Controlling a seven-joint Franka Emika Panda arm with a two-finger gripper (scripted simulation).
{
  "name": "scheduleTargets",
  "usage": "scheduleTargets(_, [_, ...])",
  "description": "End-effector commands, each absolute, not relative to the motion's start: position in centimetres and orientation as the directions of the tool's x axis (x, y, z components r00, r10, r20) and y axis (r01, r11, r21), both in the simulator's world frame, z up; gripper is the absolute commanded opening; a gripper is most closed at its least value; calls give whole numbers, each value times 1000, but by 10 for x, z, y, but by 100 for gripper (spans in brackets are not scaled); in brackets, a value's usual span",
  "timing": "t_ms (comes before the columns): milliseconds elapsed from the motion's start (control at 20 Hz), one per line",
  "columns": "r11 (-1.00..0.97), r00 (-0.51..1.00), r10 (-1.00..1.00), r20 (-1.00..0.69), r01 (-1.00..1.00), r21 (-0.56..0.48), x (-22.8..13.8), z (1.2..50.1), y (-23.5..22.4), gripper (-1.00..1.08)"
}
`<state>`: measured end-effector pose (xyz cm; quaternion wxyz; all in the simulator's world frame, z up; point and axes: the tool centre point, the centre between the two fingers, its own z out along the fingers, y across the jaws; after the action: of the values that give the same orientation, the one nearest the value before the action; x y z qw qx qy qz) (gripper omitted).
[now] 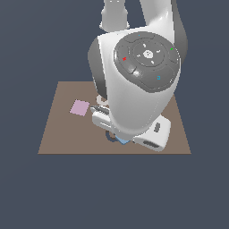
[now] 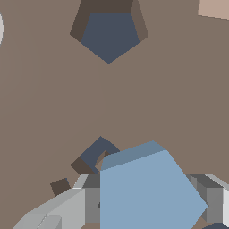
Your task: Insert a designated object into the corresponding slot on a board.
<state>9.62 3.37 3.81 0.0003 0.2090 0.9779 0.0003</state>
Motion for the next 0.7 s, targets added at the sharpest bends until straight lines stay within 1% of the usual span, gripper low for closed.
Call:
scheduleTargets(0, [958, -958, 285, -1, 285, 1, 82, 39, 45, -100])
scheduleTargets(300, [1000, -1000, -5, -1, -5, 0, 46, 40, 62, -100])
scheduleTargets(650, [967, -967, -254, -1, -254, 0, 12, 40, 67, -100])
